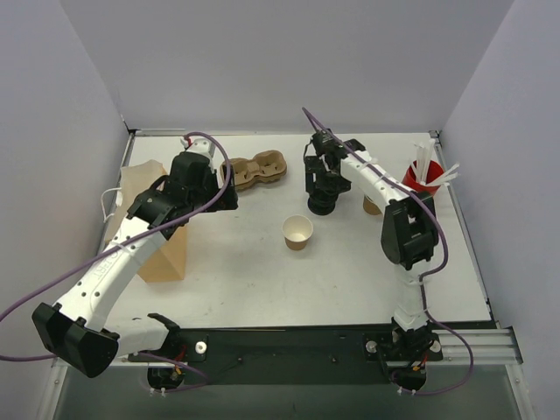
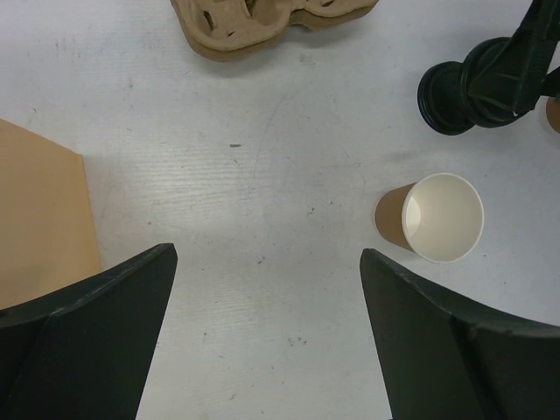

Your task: Pack the takeout coffee

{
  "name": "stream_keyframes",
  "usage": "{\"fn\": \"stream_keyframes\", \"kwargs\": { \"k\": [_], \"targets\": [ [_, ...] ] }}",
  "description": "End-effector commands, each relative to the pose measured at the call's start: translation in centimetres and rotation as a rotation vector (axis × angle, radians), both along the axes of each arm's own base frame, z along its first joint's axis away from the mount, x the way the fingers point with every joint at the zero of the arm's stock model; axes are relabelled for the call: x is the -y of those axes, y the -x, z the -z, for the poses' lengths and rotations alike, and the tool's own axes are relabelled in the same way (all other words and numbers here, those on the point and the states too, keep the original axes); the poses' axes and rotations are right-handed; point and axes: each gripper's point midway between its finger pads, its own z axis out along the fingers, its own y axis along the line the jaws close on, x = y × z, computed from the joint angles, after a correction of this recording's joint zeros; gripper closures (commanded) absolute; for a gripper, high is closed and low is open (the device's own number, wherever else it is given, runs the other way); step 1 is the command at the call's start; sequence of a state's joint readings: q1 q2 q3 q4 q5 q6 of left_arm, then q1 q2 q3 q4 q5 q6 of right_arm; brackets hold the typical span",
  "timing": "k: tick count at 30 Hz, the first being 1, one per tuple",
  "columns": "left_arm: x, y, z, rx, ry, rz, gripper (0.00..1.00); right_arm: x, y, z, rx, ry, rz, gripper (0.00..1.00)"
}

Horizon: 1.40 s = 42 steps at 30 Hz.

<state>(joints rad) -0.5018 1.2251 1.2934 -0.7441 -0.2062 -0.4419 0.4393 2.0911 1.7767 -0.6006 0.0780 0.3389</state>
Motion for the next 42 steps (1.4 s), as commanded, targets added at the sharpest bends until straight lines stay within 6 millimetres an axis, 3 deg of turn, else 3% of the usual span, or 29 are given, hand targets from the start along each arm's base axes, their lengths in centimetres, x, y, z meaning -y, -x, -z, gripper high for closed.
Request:
{"fn": "stream_keyframes", "kwargs": {
  "k": [1, 9, 14, 18, 26, 42],
  "targets": [
    [0.0, -0.2, -1.0, 0.045, 0.026, 0.001, 0.03, -0.2, 2.1, -6.2, 0.059, -0.068, -0.022, 0.36],
    [0.4, 0.1, -1.1, 0.055, 0.06, 0.017, 0.03, -3.0, 8.3, -9.3, 0.048, -0.097, -0.14, 0.36],
    [0.2, 0.7, -1.7, 0.071, 0.072, 0.024, 0.03, -5.7, 11.6, -9.3, 0.022, -0.082, -0.222, 0.36],
    [-0.1, 1.3, -2.1, 0.079, 0.072, 0.029, 0.03, -5.8, 13.1, -8.2, 0.001, -0.037, -0.24, 0.36],
    [-0.5, 2.1, -2.4, 0.09, 0.087, 0.025, 0.02, -6.3, 14.4, -6.3, -0.046, -0.008, -0.274, 0.36],
    [-0.5, 2.1, -1.7, 0.081, 0.076, 0.025, 0.03, -7.9, 13.6, -4.4, -0.083, 0.015, -0.3, 0.35]
  ]
}}
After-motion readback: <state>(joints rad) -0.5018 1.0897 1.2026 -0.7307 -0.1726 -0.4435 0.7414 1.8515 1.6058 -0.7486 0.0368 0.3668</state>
